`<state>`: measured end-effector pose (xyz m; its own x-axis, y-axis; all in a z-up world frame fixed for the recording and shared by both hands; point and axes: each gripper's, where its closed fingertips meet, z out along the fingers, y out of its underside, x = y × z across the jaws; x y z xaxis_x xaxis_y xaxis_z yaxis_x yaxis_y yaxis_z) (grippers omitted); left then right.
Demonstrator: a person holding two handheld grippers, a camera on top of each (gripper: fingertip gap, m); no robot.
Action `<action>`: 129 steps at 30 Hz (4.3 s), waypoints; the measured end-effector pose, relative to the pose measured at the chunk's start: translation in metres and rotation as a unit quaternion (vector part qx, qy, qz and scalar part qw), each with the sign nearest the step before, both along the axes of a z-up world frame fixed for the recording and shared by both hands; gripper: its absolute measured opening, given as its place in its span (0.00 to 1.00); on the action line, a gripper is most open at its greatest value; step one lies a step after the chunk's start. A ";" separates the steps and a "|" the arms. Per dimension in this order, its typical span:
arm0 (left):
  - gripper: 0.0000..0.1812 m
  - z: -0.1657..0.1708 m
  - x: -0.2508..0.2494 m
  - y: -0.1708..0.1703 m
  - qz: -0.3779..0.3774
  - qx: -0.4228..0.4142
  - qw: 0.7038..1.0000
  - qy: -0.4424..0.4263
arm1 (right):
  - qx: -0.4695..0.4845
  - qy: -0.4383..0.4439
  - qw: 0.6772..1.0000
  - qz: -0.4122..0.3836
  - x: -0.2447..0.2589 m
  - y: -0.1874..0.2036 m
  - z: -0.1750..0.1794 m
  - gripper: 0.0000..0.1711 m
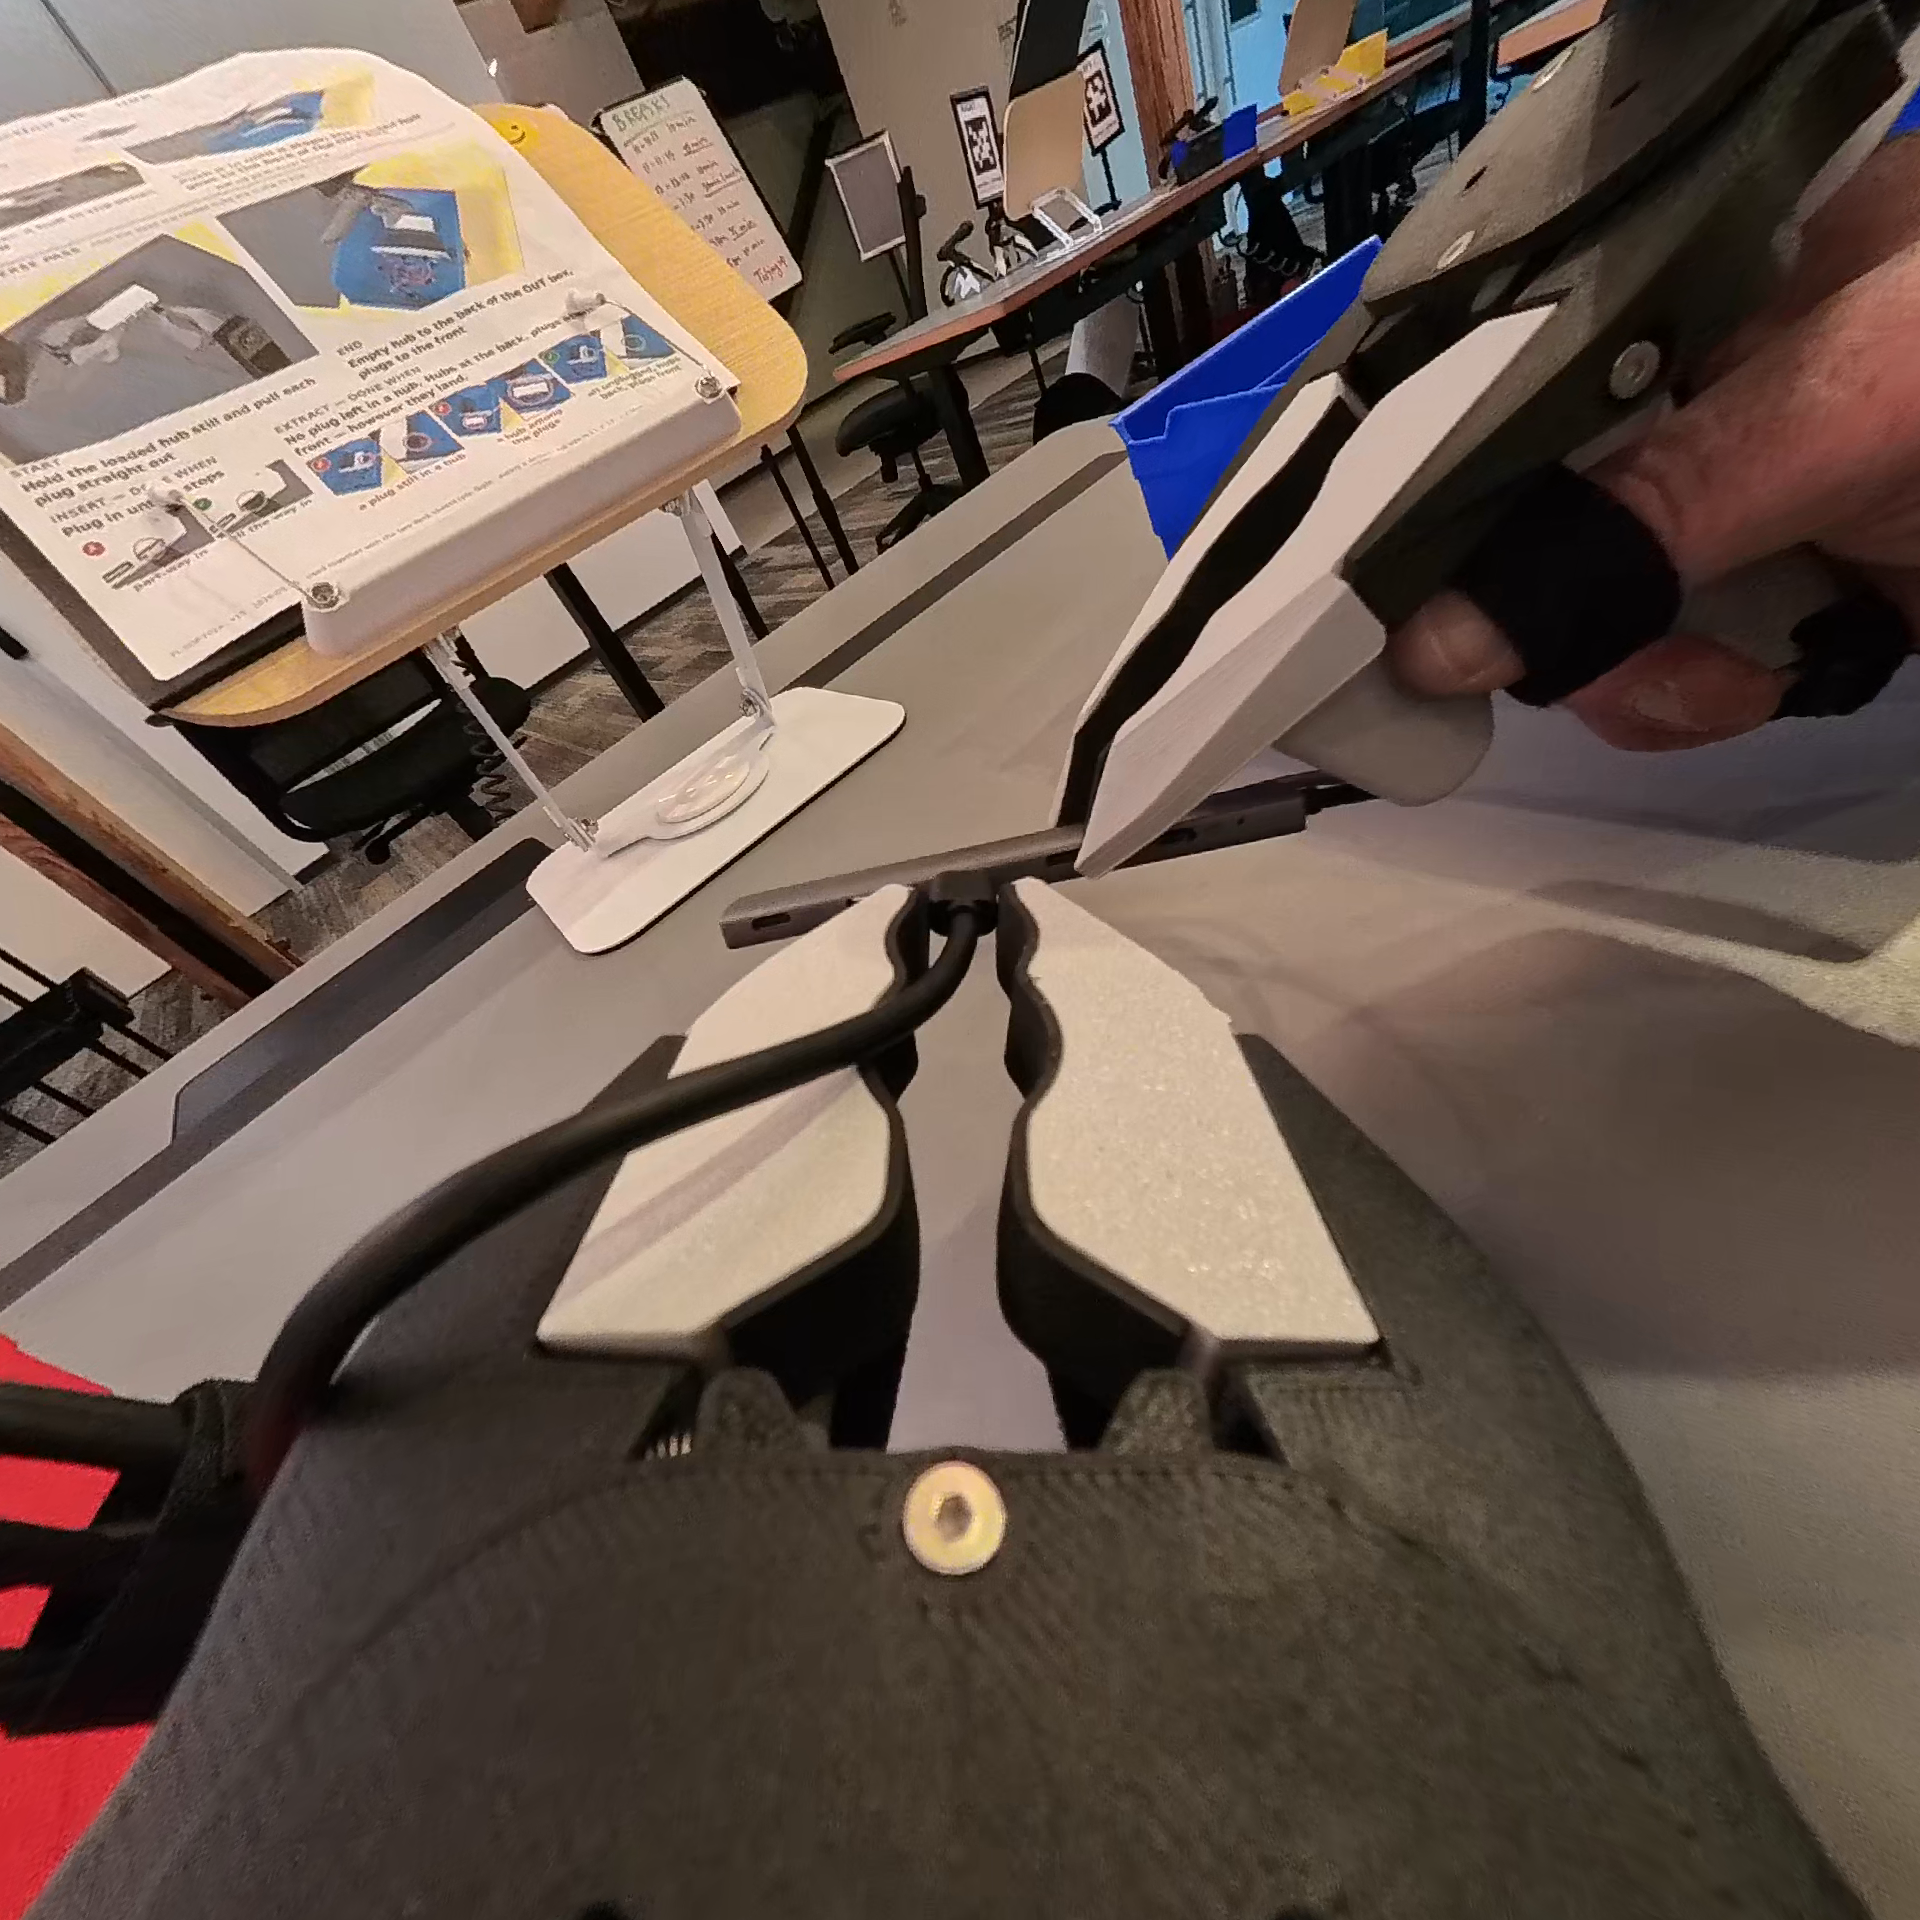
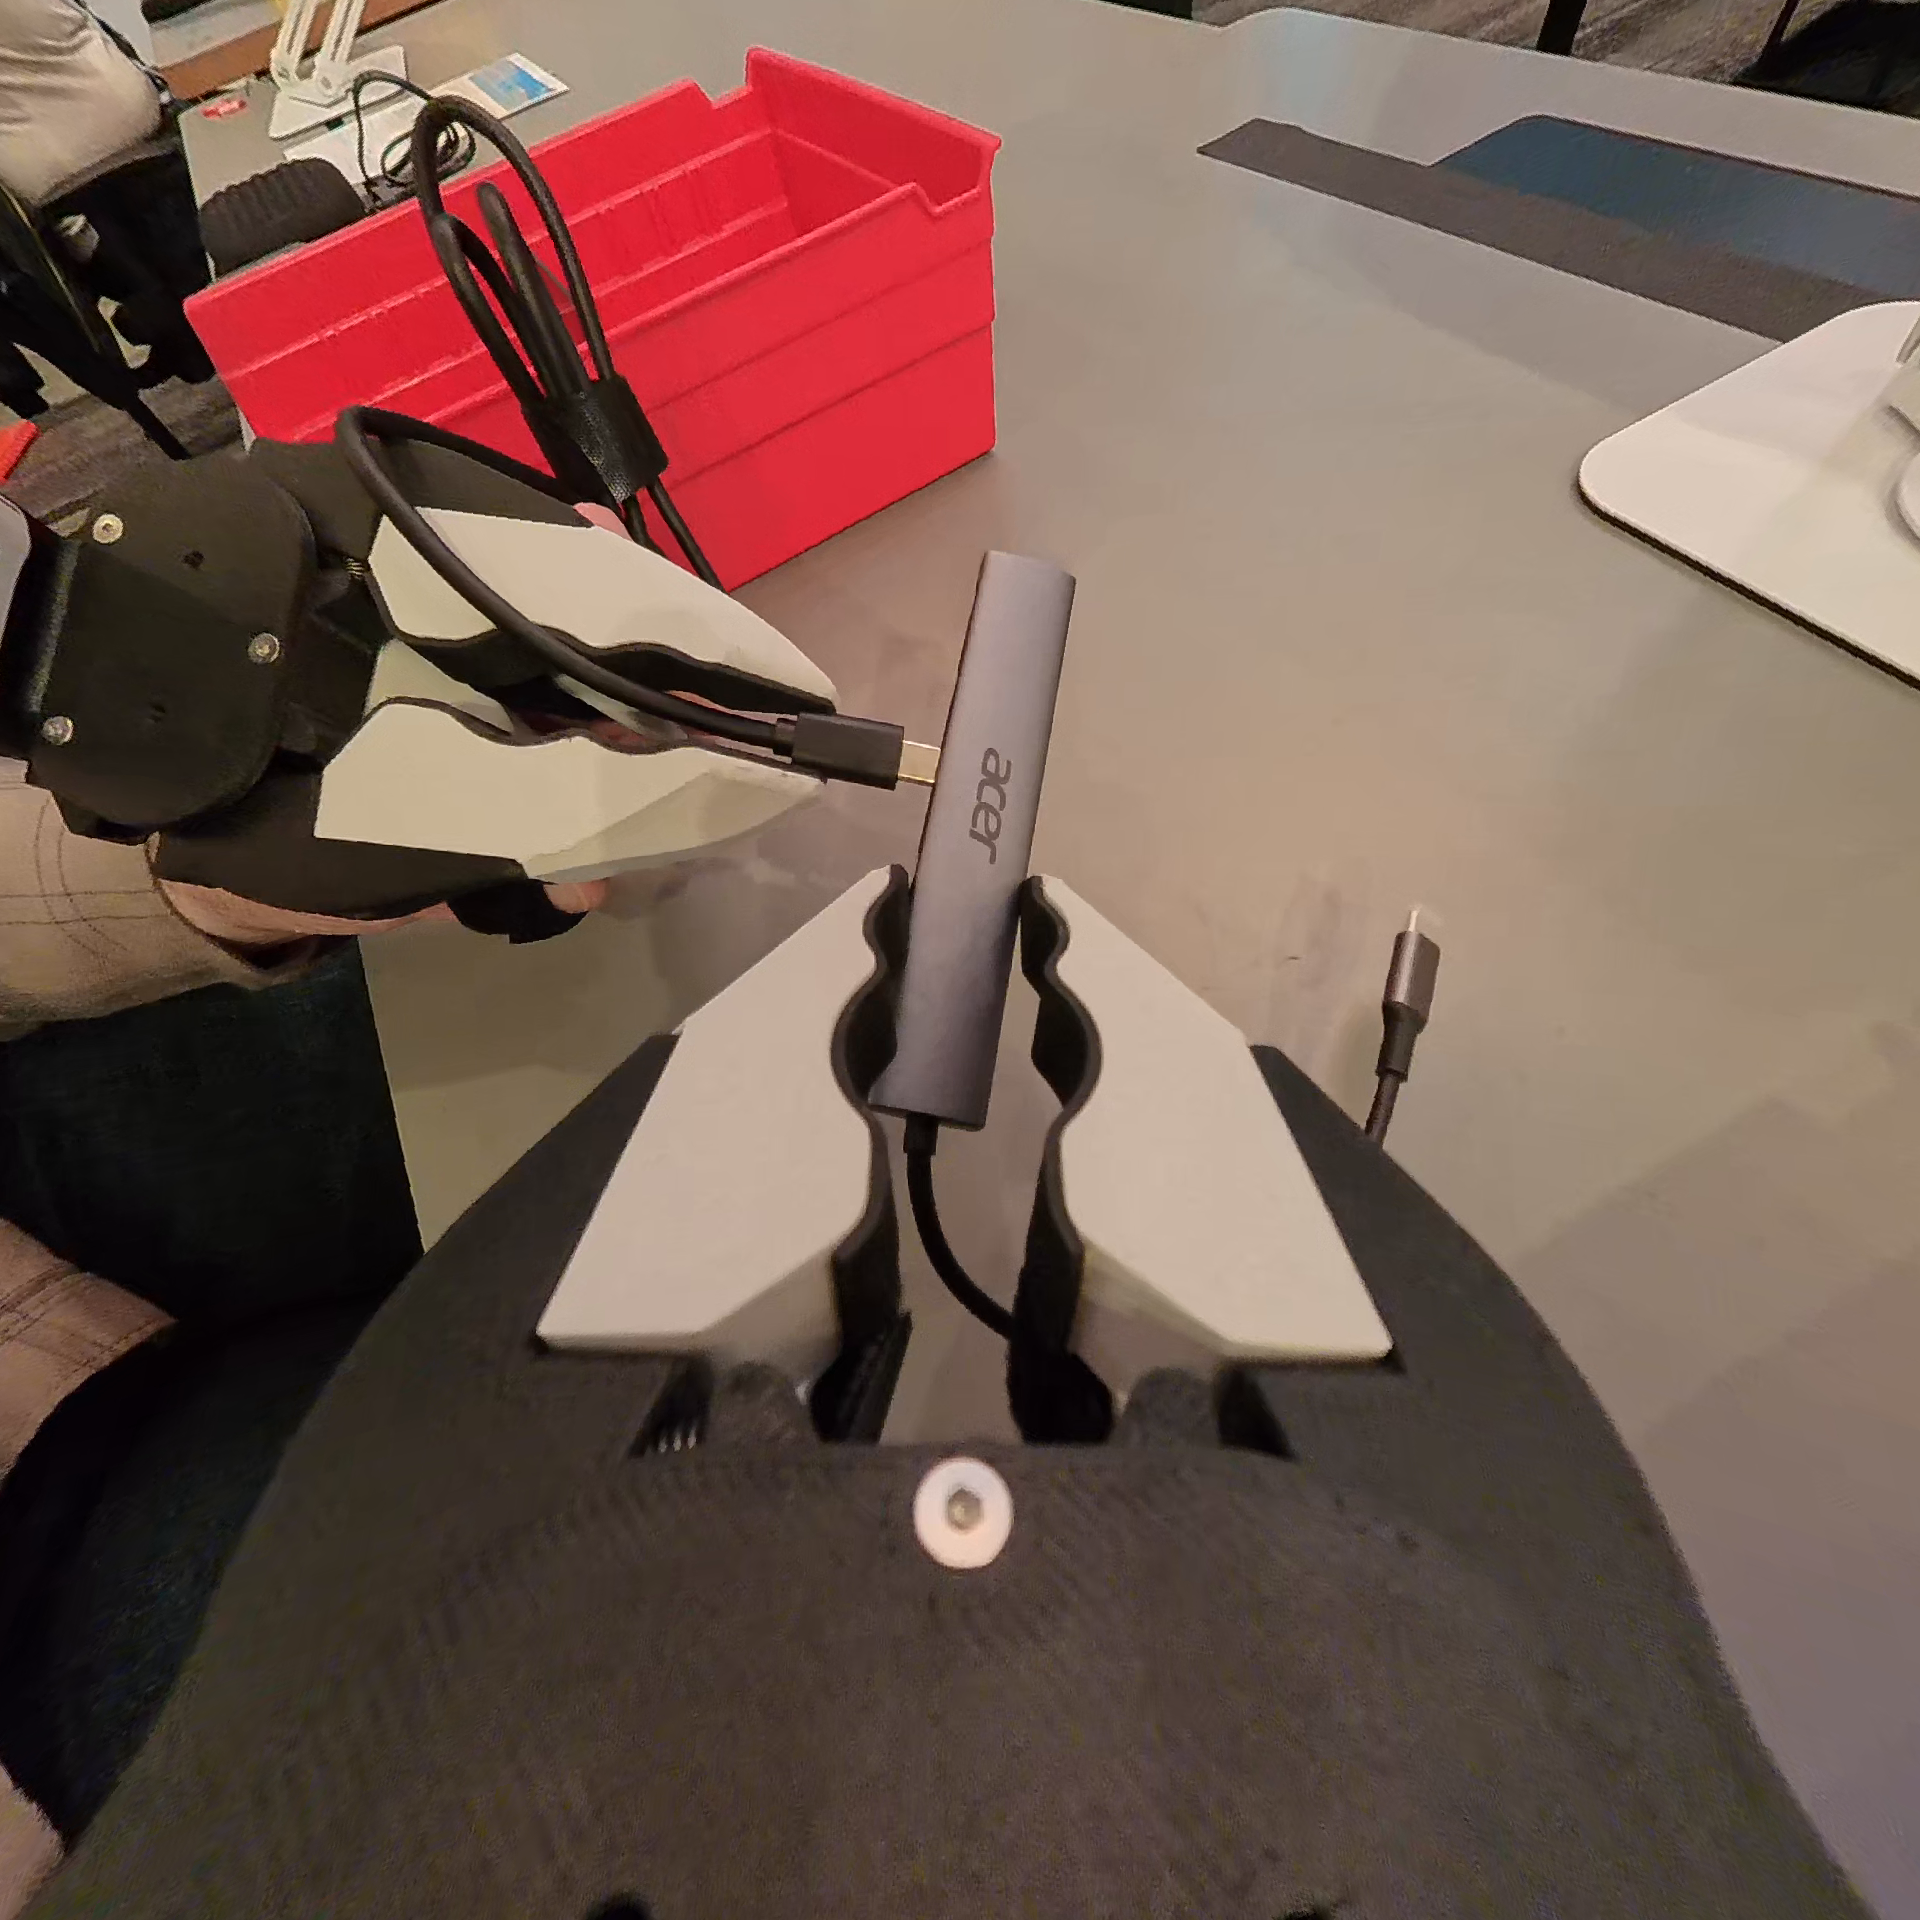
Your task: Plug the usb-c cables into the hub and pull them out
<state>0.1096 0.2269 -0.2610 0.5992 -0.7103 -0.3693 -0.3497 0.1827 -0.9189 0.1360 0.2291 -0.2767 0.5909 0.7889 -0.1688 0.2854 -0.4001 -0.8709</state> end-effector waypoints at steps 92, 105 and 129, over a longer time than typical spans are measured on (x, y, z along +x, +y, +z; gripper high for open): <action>0.07 -0.004 0.002 0.001 -0.032 -0.020 0.999 -0.009 | -0.015 -0.046 0.998 0.033 -0.003 -0.006 -0.002 0.22; 0.07 0.000 0.005 -0.003 -0.032 0.007 0.999 -0.012 | -0.024 -0.094 0.993 0.061 -0.007 0.004 -0.019 0.13; 0.07 -0.003 0.004 0.009 0.003 -0.017 1.000 -0.019 | 0.025 -0.150 0.988 0.038 -0.001 0.012 -0.006 0.13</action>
<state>0.1141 0.2358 -0.2645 0.6162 -0.7188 -0.3218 -0.3161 0.1484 -0.9370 0.1352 0.2410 -0.2830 0.5469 0.8359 0.0452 0.5620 -0.3266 -0.7599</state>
